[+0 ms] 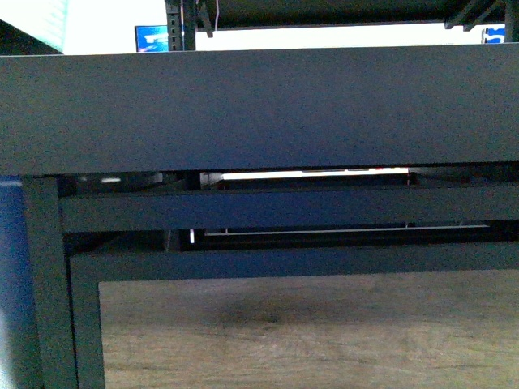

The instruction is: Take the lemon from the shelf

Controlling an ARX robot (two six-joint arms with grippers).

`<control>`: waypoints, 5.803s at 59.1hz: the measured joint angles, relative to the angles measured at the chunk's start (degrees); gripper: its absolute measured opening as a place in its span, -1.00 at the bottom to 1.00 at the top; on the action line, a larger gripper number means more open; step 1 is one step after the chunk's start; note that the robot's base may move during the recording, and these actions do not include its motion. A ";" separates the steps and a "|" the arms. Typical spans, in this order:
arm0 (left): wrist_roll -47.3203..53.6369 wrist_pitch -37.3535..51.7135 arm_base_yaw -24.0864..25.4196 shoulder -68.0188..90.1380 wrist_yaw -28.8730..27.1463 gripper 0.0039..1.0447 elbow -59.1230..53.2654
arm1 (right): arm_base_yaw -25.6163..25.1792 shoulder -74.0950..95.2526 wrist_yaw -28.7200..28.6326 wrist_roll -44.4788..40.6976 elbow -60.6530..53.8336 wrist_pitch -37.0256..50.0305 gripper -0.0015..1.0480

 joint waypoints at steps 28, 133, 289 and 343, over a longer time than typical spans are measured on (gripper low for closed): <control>0.00 0.00 0.00 0.07 0.02 0.85 0.00 | 0.00 -0.02 -0.04 0.00 0.00 0.00 0.86; 0.02 0.00 0.00 0.00 0.02 0.85 0.00 | 0.00 -0.02 -0.04 -0.02 0.00 0.00 0.86; -71.19 29.46 23.37 107.67 22.12 0.85 71.87 | 0.00 -0.02 -0.07 0.00 0.00 0.02 0.86; -66.01 22.51 19.80 105.98 19.85 -0.73 73.96 | 0.00 -0.02 -0.07 0.00 0.00 0.02 0.86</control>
